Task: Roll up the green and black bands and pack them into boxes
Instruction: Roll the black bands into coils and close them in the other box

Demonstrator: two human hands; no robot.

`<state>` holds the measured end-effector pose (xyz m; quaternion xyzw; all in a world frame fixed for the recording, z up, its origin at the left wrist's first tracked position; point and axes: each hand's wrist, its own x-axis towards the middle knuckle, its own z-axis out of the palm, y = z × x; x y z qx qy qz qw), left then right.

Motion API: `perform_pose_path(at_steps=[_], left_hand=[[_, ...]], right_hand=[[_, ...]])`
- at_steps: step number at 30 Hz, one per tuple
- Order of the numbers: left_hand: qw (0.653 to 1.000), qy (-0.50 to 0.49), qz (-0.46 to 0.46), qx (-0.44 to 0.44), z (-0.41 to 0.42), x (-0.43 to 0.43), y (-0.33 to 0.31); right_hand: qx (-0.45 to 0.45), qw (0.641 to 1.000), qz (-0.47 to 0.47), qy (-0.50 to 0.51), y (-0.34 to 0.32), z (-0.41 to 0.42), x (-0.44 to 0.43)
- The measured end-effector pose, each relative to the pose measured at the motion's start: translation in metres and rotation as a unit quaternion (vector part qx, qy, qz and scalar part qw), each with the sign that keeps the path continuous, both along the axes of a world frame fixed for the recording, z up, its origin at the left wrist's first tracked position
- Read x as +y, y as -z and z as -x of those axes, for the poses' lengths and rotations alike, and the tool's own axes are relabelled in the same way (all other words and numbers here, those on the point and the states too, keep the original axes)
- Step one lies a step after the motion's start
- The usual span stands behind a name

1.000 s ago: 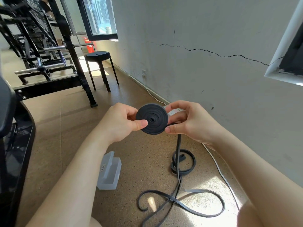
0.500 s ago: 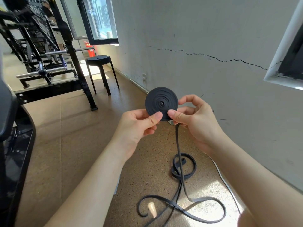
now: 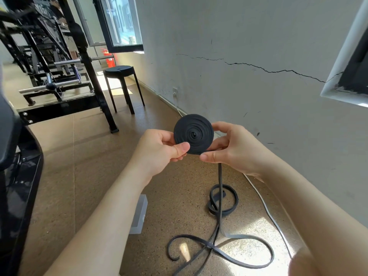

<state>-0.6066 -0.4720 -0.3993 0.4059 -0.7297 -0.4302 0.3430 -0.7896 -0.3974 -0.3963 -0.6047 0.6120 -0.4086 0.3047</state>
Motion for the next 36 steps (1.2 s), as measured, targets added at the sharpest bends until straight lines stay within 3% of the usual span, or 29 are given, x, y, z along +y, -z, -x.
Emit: perform_pose_path(at_steps=[8, 15, 18, 21, 23, 25, 27, 32, 36], left_hand=[[0.980, 0.054, 0.085, -0.174, -0.004, 0.000, -0.001], [0.971, 0.047, 0.115, -0.205, -0.009, -0.004, -0.003], [0.968, 0.044, 0.129, -0.213, -0.009, -0.004, -0.003], [0.983, 0.037, 0.114, -0.142, -0.008, -0.003, -0.001], [0.999, 0.040, 0.034, -0.005, -0.005, -0.001, 0.001], [0.982, 0.075, -0.092, 0.150, -0.002, 0.003, 0.002], [0.953, 0.119, -0.167, 0.224, 0.001, 0.006, 0.004], [0.954, 0.147, -0.150, 0.215, 0.007, 0.009, 0.007], [0.980, 0.103, -0.068, 0.155, 0.005, 0.009, 0.004]], right_hand=[[-0.109, 0.971, -0.167, -0.129, 0.003, 0.009, 0.007], [-0.201, 0.951, -0.190, -0.141, 0.006, 0.007, 0.005], [-0.202, 0.954, -0.171, -0.141, 0.008, 0.007, 0.005], [-0.252, 0.947, -0.144, -0.139, 0.010, 0.009, 0.004], [-0.307, 0.934, -0.110, -0.146, 0.010, 0.009, 0.004], [-0.358, 0.917, -0.077, -0.158, 0.011, 0.008, 0.003], [-0.394, 0.901, -0.056, -0.173, 0.013, 0.006, 0.002], [-0.454, 0.866, -0.052, -0.202, 0.012, 0.006, 0.001], [-0.385, 0.892, -0.120, -0.205, 0.004, 0.009, 0.007]])
